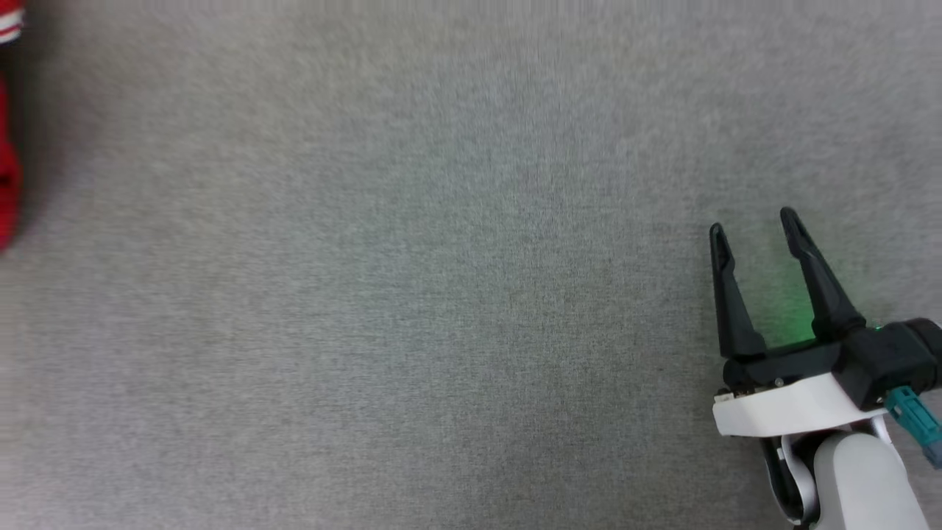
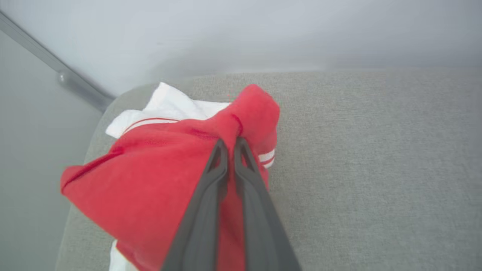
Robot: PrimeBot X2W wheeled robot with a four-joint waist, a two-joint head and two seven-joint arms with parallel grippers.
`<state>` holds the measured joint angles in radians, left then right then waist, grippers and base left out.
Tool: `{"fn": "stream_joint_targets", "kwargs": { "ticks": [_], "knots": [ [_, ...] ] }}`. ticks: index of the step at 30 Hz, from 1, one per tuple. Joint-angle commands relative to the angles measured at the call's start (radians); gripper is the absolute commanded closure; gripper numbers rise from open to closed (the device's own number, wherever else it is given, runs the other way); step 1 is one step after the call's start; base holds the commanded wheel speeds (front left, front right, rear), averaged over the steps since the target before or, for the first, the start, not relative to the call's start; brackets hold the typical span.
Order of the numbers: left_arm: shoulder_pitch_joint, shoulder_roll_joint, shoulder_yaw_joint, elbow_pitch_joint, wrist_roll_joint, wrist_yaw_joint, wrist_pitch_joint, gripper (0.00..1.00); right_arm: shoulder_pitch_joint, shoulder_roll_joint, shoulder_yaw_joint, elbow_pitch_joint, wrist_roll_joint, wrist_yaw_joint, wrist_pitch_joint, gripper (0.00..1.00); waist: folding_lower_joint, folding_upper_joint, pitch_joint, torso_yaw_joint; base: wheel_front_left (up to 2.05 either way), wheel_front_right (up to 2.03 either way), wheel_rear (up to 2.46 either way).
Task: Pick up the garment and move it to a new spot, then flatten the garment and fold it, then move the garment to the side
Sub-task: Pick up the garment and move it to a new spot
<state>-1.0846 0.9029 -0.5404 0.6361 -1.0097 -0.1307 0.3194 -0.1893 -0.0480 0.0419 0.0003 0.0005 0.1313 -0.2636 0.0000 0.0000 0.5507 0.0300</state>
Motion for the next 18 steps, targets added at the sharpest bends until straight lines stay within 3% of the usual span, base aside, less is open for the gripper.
{"fn": "stream_joint_targets", "kwargs": {
  "ticks": [1,8,13,18],
  "knots": [
    [0.019,0.003,-0.015,-0.014,0.016,0.002,-0.038,1.0,0.012,-0.004,0.001,0.006,0.006,-0.001,-0.002,0.0,0.0,0.0,-0.086,0.014,0.0,0.0,0.0],
    [0.083,-0.028,-0.148,-0.14,0.087,0.002,-0.209,1.0,0.057,-0.003,0.007,0.044,0.024,-0.001,-0.002,0.0,0.0,0.0,-0.243,0.016,0.0,0.0,0.0],
    [0.144,-0.104,-0.21,-0.228,0.092,0.003,-0.267,1.0,0.088,-0.003,0.012,0.059,0.036,-0.001,-0.002,0.0,0.0,0.0,-0.325,0.008,0.0,0.0,0.0],
    [0.2,-0.216,-0.263,-0.319,0.116,0.047,-0.299,1.0,0.1,-0.004,0.011,0.056,0.035,-0.001,-0.002,0.0,0.0,0.0,-0.36,-0.02,0.0,0.0,0.0]
  ]
}}
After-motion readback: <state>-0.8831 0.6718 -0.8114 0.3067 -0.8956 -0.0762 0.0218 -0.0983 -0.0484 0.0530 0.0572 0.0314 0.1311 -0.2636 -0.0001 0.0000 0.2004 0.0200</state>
